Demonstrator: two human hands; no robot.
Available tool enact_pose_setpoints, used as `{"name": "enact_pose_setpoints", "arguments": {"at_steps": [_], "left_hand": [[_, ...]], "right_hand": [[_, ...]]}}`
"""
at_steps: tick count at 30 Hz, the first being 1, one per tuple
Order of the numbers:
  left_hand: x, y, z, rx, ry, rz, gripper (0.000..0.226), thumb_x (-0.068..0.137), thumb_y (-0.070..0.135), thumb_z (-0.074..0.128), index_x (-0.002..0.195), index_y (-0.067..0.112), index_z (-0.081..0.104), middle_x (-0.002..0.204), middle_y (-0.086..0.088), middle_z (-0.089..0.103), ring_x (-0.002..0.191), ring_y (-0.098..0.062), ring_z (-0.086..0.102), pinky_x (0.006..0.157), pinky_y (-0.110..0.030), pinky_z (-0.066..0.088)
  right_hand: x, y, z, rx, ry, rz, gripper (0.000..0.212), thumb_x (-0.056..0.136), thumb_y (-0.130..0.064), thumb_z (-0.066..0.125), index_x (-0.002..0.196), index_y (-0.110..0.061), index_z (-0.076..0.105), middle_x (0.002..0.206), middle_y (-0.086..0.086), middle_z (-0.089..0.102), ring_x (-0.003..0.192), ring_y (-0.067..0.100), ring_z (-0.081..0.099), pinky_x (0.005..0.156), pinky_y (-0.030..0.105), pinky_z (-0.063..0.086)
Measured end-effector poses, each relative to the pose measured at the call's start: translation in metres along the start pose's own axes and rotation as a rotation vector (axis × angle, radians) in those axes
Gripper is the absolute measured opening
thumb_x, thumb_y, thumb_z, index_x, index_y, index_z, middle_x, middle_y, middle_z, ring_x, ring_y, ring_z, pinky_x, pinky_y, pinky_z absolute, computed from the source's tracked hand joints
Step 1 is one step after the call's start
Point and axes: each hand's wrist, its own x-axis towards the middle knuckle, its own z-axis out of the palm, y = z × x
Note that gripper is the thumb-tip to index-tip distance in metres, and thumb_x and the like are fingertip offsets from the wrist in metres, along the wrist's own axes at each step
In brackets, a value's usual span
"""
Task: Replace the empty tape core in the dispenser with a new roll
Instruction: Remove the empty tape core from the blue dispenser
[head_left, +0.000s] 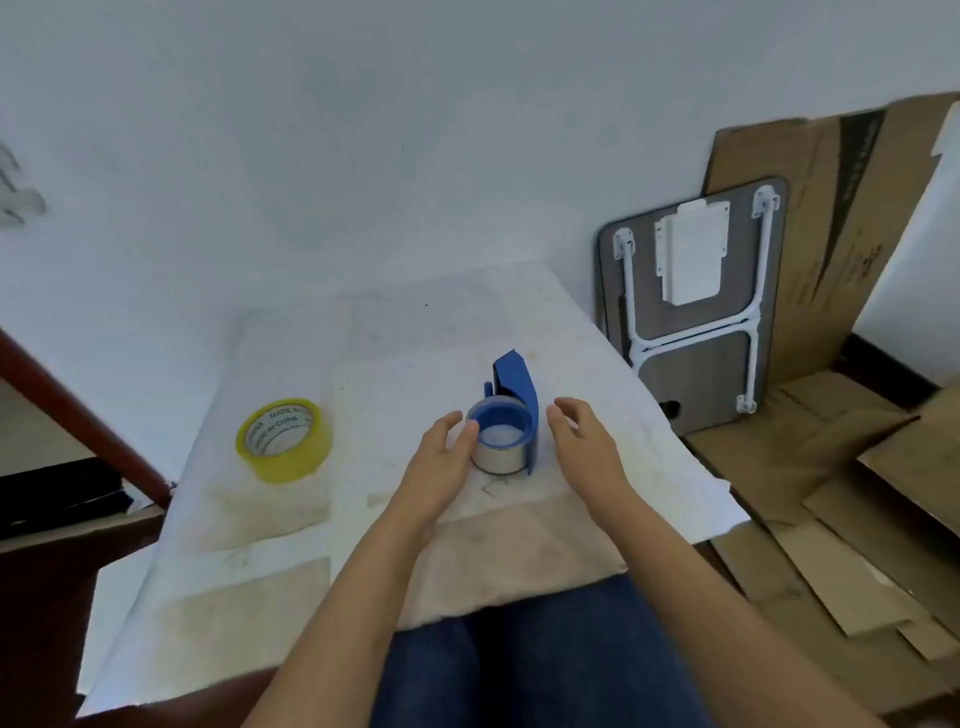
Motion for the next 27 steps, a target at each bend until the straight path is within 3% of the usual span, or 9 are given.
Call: {"name": "enact_pose_setpoints", "arguments": {"at_steps": [3,7,9,11,14,17,21,24,27], "left_hand": [[0.01,0.0,-0.003,-0.002,-0.044,0.002,0.058,0.091,0.063,0.045,0.141,0.033,0.047,0.144,0.008,0.051,0.13,-0.013,0.049,0.112,-0.041,0.041],[0.018,0.002,-0.006,0.003,-0.126,0.009,0.041,0.098,0.047,0.047,0.136,0.031,0.052,0.134,0.01,0.059,0.122,-0.008,0.055,0.107,-0.035,0.045],[0.019,0.002,-0.007,0.004,-0.141,0.023,0.037,0.099,0.041,0.049,0.136,0.033,0.052,0.129,0.012,0.062,0.117,-0.004,0.057,0.104,-0.031,0.046],[0.019,0.002,-0.01,0.005,-0.145,0.037,0.034,0.1,0.037,0.051,0.133,0.037,0.053,0.126,0.015,0.063,0.113,0.002,0.057,0.102,-0.029,0.047],[0.022,0.002,-0.016,-0.048,-0.162,0.046,0.031,0.1,0.031,0.053,0.129,0.042,0.057,0.123,0.024,0.065,0.114,0.005,0.058,0.105,-0.032,0.047],[0.024,0.006,-0.019,-0.13,-0.213,0.055,0.042,0.099,0.027,0.055,0.138,0.043,0.051,0.131,0.025,0.062,0.117,0.004,0.06,0.106,-0.033,0.048],[0.025,0.015,-0.019,-0.233,-0.254,0.059,0.055,0.098,0.02,0.058,0.143,0.048,0.041,0.128,0.023,0.058,0.096,0.013,0.066,0.086,-0.026,0.058],[0.03,0.02,-0.024,-0.283,-0.218,0.048,0.058,0.095,0.005,0.058,0.137,0.044,0.05,0.124,0.012,0.058,0.089,0.002,0.072,0.072,-0.024,0.06],[0.031,0.026,-0.029,-0.258,-0.181,0.044,0.06,0.093,0.0,0.056,0.132,0.045,0.054,0.123,0.006,0.059,0.09,-0.011,0.074,0.07,-0.024,0.06]], "right_hand": [[0.013,-0.006,0.01,-0.034,0.012,0.029,0.044,0.103,-0.037,0.038,0.138,-0.012,0.049,0.138,0.006,0.057,0.12,0.02,0.053,0.088,0.024,0.037],[0.027,-0.015,0.028,-0.005,-0.002,0.047,0.045,0.104,-0.038,0.036,0.122,-0.004,0.058,0.117,0.016,0.065,0.099,0.028,0.058,0.081,0.034,0.045],[0.032,-0.013,0.035,0.006,-0.01,0.038,0.042,0.103,-0.038,0.038,0.121,-0.008,0.06,0.108,0.011,0.065,0.09,0.021,0.057,0.068,0.025,0.045],[0.035,-0.011,0.04,0.028,0.0,0.035,0.039,0.103,-0.037,0.04,0.123,-0.01,0.06,0.101,0.003,0.063,0.087,0.016,0.056,0.064,0.022,0.042],[0.037,-0.012,0.044,0.09,0.031,0.024,0.035,0.104,-0.032,0.04,0.129,-0.015,0.057,0.107,-0.006,0.058,0.096,0.012,0.054,0.079,0.024,0.04],[0.038,-0.017,0.05,0.187,0.069,-0.031,0.036,0.105,-0.033,0.037,0.136,-0.024,0.052,0.118,-0.012,0.059,0.105,0.006,0.056,0.091,0.027,0.046],[0.039,-0.018,0.061,0.398,0.048,-0.01,0.038,0.102,-0.04,0.041,0.138,-0.03,0.049,0.128,-0.01,0.061,0.115,0.01,0.06,0.1,0.036,0.05],[0.04,-0.019,0.064,0.463,0.021,0.014,0.047,0.096,-0.046,0.052,0.14,-0.03,0.044,0.135,-0.005,0.058,0.117,0.013,0.061,0.103,0.039,0.049],[0.042,-0.022,0.063,0.446,-0.031,0.069,0.058,0.09,-0.049,0.061,0.14,-0.026,0.045,0.132,-0.001,0.061,0.114,0.017,0.063,0.103,0.04,0.049]]}}
